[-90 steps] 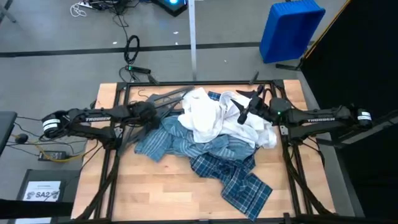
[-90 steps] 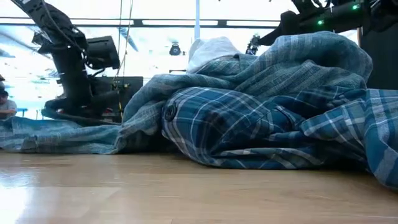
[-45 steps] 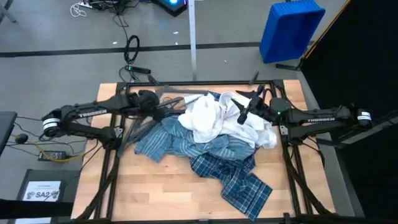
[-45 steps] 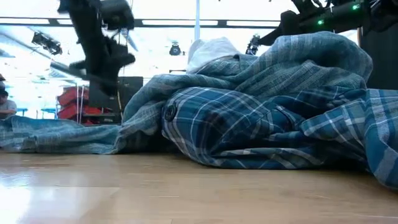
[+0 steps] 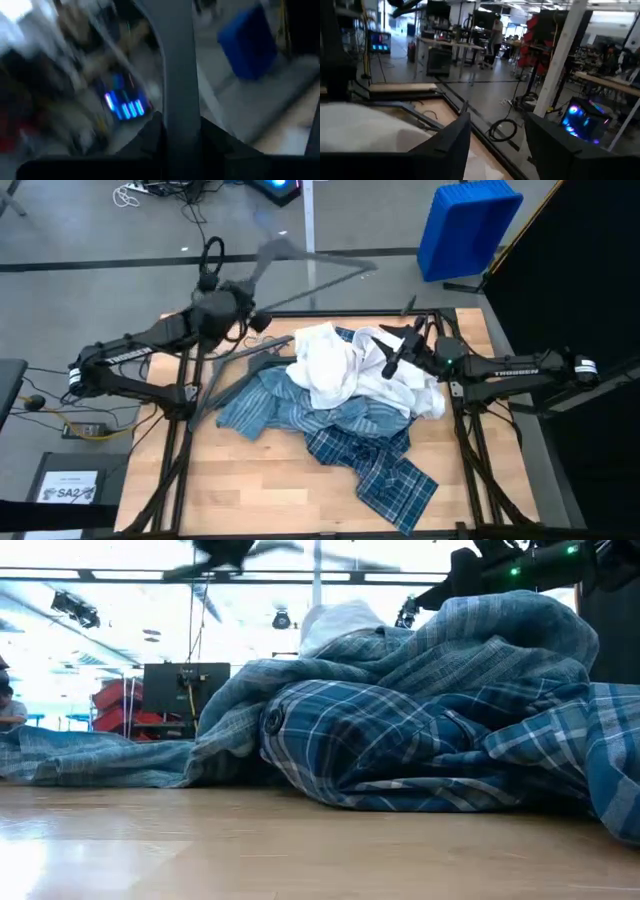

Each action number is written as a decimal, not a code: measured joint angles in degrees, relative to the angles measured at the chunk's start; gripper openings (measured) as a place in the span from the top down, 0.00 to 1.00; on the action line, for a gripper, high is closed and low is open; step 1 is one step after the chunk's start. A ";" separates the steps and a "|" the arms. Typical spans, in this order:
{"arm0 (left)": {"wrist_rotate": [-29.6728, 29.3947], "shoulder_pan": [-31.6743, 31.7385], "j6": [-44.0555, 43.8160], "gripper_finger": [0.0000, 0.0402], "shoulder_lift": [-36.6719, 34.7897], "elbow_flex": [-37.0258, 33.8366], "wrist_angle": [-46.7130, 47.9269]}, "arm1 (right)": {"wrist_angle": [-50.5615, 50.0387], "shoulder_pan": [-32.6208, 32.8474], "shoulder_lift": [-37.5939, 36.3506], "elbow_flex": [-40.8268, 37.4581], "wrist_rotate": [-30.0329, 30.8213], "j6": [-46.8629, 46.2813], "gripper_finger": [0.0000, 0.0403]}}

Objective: Hang clothes
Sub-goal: Hang the black hanger on the hanging rack

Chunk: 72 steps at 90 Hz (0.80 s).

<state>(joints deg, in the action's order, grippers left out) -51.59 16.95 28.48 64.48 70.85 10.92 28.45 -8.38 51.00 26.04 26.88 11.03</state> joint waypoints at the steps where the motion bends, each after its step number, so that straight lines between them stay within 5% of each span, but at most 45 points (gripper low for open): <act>1: 0.14 0.13 2.49 0.87 0.13 0.00 -2.35 | 0.12 0.00 0.00 -0.01 -0.04 -0.28 0.61; 11: 5.82 2.73 23.22 0.87 1.48 0.04 -22.20 | 0.35 -0.02 -0.02 0.00 -2.14 -1.59 0.62; 20: 11.22 6.90 32.20 0.87 2.68 0.98 -31.69 | 0.68 0.00 -0.02 0.00 -3.15 -2.62 0.61; 55: 30.82 25.05 28.23 0.87 15.34 22.44 -18.57 | 0.65 0.00 -0.02 0.00 -3.61 -6.61 0.62; 72: 34.68 30.35 27.44 0.87 25.70 37.52 -13.10 | 0.68 0.00 -0.02 0.00 -3.65 -7.10 0.62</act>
<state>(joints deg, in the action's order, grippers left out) -16.91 47.31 55.92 90.19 108.37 -2.18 29.12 -8.38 50.98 26.04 23.22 3.92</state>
